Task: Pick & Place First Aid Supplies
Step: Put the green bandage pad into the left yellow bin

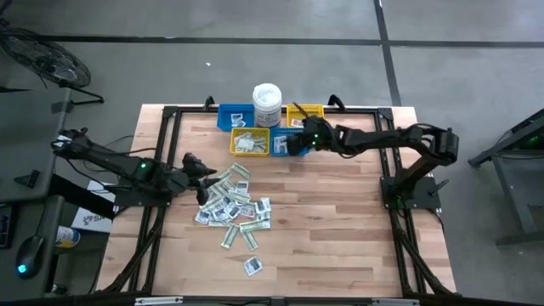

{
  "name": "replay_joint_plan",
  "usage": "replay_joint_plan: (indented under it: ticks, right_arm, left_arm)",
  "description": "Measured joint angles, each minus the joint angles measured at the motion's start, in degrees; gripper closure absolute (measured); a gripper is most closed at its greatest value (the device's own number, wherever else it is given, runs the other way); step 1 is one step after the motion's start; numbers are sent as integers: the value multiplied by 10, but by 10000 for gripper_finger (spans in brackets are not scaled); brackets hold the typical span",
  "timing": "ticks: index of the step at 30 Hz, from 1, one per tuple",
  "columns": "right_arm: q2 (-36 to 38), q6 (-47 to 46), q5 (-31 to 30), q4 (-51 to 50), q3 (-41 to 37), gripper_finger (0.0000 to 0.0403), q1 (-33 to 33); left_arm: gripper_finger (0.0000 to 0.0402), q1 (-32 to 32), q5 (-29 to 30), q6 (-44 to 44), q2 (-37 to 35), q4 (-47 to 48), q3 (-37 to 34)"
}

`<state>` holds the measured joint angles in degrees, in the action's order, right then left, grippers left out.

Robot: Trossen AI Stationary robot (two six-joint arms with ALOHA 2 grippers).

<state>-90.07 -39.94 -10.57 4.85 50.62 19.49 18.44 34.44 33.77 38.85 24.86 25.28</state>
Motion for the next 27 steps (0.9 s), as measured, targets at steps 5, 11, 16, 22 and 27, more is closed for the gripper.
replay_joint_plan:
  ticks: [5, 11, 16, 22, 27]
  right_arm:
    - [36, 14, 32, -24, 0, 293, 0]
    - [80, 18, 43, -58, 0, 293, 0]
    - [107, 41, 50, -63, 0, 293, -2]
    - [128, 73, 55, -64, 0, 293, -2]
    - [129, 102, 80, -66, 0, 293, -1]
  left_arm:
    - [252, -74, -71, -53, 56, -7, 0]
    - [252, -185, -152, -47, 100, -14, 0]
    - [252, -285, -264, -20, 145, -21, 0]
    - [252, -353, -337, 7, 204, -90, 0]
    - [252, -353, -341, -75, 246, -137, 0]
